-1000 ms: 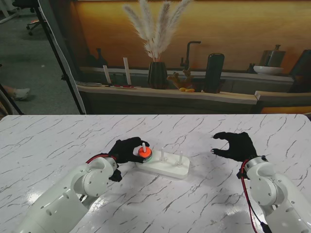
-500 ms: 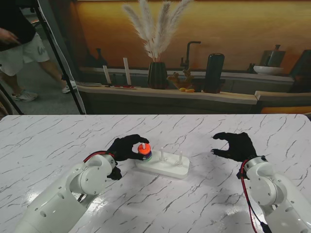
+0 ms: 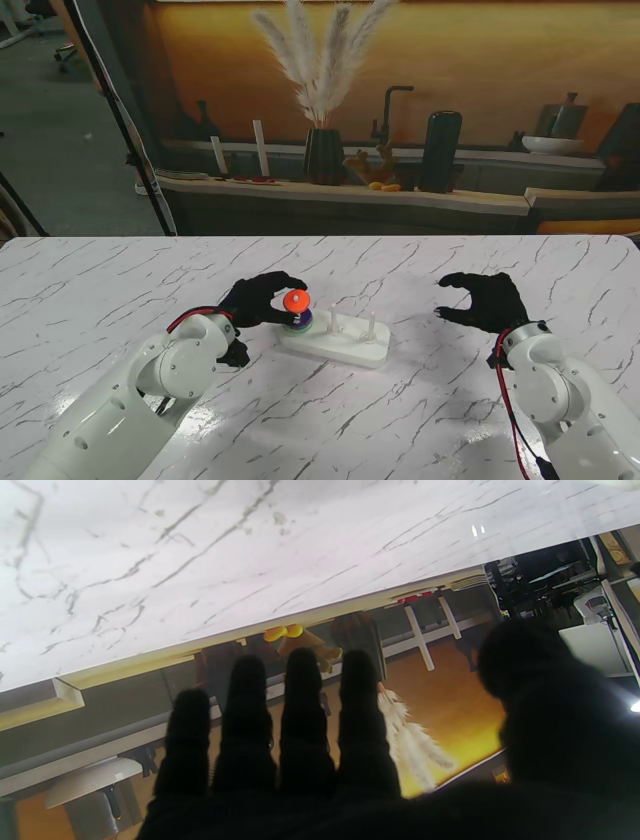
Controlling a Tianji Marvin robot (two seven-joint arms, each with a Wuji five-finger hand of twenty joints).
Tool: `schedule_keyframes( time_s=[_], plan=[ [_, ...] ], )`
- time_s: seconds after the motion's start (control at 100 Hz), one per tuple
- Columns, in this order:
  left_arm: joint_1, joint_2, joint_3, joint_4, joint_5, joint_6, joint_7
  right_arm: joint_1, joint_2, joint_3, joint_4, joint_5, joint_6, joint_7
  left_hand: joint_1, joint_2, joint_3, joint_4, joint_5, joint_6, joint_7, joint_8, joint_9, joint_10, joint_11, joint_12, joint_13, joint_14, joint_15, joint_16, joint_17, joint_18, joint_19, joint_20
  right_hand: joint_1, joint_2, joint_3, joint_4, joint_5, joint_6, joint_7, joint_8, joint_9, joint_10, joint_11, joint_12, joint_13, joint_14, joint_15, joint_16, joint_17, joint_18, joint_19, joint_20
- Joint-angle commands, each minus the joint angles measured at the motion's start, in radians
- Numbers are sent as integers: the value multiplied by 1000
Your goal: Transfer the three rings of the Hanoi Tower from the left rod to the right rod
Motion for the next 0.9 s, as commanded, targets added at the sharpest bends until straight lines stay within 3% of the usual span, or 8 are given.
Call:
schedule_keyframes(
  time_s=[0.0,0.42,0.89],
  plan=[
    [8,4,-10,-28,6,-22,-22,-8,-5,-3,-1,1,2,2,64,81,25,-10,73,-65,86,40,17,6,6,3,4,7,-5,-8,-9,7,24,-5,5,10,-16,24,6,11,0,10,16,7,3,2,14,-1,5,12,-2,323,17,14],
    [15,17,-53,-99,7,-13,-87,-5,-6,-8,5,8,-1,-3,42,85,21,-11,74,-56,70,36,17,8,-5,-1,-4,15,-23,-20,-15,11,15,-12,5,11,-17,25,6,12,0,9,15,6,4,2,13,0,6,12,1,321,20,15],
    [-55,7,28,-66,-39,-35,-80,-7,-4,3,14,-3,9,-2,47,82,23,-11,79,-59,68,45,24,5,-6,1,1,12,-25,-22,-14,11,14,-15,4,12,-17,25,8,12,1,9,15,6,4,2,14,-1,6,12,3,321,22,16]
  ],
)
